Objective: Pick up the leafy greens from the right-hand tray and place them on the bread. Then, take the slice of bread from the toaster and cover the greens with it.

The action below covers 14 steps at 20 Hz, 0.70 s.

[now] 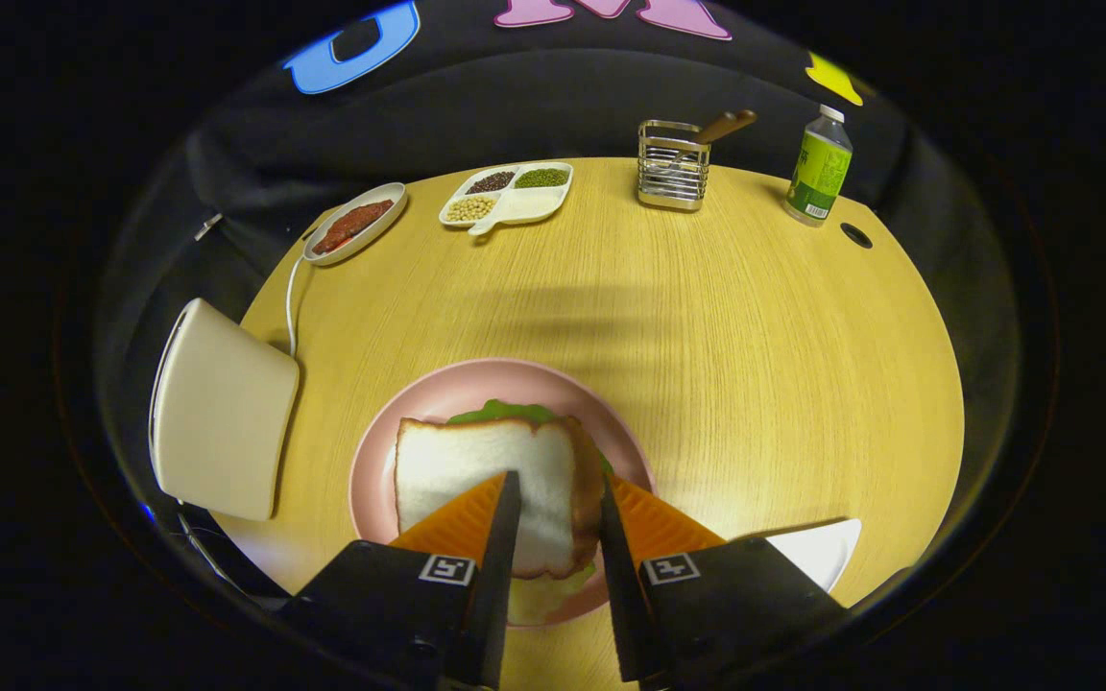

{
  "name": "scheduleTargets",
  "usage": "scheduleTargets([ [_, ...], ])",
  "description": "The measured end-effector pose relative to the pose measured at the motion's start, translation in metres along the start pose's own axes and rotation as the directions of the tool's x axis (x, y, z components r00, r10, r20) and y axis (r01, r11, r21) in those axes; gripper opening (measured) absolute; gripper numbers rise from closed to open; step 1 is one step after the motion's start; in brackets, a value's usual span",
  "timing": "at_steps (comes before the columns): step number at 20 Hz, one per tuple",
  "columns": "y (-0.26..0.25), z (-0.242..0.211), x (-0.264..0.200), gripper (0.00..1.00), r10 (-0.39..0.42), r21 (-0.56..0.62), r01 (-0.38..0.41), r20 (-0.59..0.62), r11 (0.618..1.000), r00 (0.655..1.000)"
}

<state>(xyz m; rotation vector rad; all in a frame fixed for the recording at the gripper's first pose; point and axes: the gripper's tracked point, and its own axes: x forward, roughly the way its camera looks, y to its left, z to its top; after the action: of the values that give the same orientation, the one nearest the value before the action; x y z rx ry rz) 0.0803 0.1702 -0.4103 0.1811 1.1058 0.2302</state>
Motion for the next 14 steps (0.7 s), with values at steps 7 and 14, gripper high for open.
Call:
scheduleTargets([
  [7,-0.011,0.0,0.0,0.7,-0.061,-0.039,0.062,0.025,0.997,0.998],
  [14,-0.016,0.005,-0.009,0.92,-0.088,-0.037,0.09,0.06,0.995,0.994],
])
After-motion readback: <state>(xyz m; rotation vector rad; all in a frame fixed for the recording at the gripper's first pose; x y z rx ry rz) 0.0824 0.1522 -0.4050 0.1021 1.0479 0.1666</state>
